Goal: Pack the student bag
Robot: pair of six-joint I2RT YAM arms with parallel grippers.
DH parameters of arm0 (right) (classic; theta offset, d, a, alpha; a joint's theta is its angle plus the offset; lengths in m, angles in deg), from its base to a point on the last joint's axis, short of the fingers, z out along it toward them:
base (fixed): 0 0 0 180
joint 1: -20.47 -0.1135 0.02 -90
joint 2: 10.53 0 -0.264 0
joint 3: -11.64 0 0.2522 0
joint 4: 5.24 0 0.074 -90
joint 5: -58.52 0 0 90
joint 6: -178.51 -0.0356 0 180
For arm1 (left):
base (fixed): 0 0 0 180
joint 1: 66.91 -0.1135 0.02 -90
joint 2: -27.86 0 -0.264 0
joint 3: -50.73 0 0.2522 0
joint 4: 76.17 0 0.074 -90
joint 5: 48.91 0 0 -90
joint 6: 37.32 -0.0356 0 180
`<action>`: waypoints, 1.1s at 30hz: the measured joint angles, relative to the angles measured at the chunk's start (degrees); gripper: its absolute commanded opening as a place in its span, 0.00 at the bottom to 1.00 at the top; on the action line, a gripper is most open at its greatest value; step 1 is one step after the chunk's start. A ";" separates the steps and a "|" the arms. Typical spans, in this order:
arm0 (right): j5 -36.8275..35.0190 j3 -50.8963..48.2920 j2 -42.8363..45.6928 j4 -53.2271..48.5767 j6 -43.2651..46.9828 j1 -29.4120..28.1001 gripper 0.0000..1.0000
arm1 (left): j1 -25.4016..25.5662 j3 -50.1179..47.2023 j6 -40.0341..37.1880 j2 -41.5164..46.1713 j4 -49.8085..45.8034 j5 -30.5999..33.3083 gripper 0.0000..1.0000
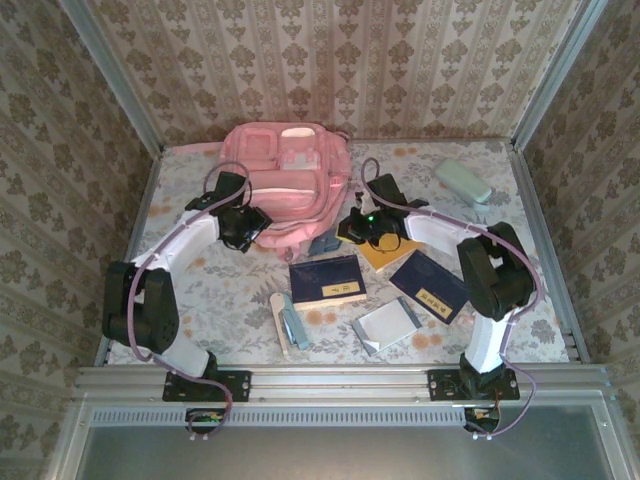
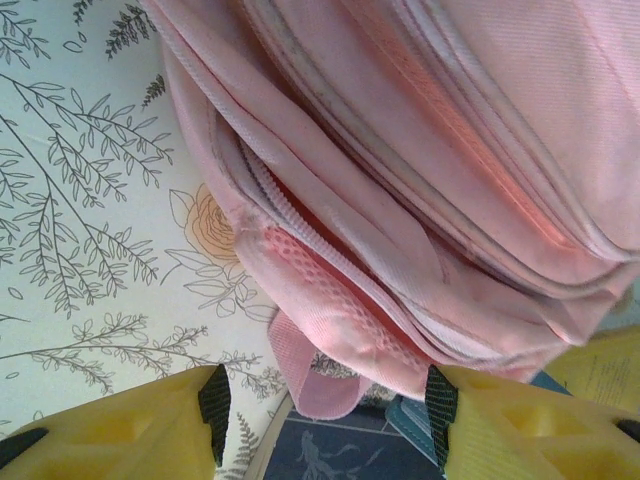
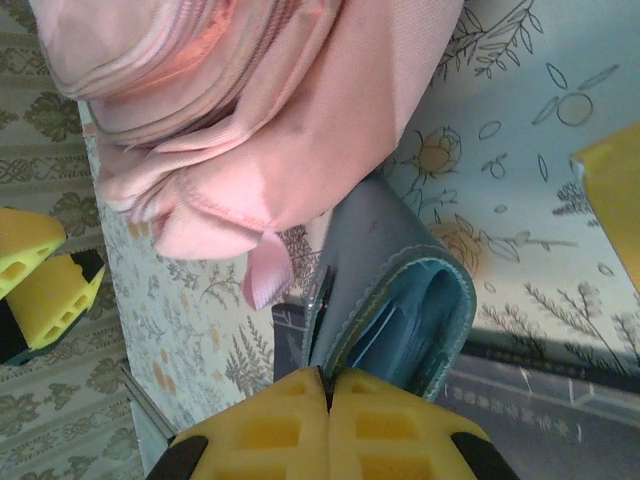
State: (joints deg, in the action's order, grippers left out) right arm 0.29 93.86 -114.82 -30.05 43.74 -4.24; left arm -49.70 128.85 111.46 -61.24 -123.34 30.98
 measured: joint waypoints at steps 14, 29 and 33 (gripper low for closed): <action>1.77 -12.46 18.08 1.29 0.02 0.11 0.00 | 6.38 0.39 -8.31 -0.24 2.80 -7.80 0.63; 8.24 -19.47 25.40 17.68 -9.97 4.42 0.00 | 5.64 -12.83 11.32 -5.18 48.61 -32.46 0.78; 8.79 -20.09 25.51 22.64 -12.98 4.55 0.00 | 6.23 -13.05 16.76 -6.43 56.24 -34.27 0.77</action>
State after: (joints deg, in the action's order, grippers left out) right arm 9.08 73.78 -89.32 -7.41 30.75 0.31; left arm -43.47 115.80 128.22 -67.66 -67.10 -3.29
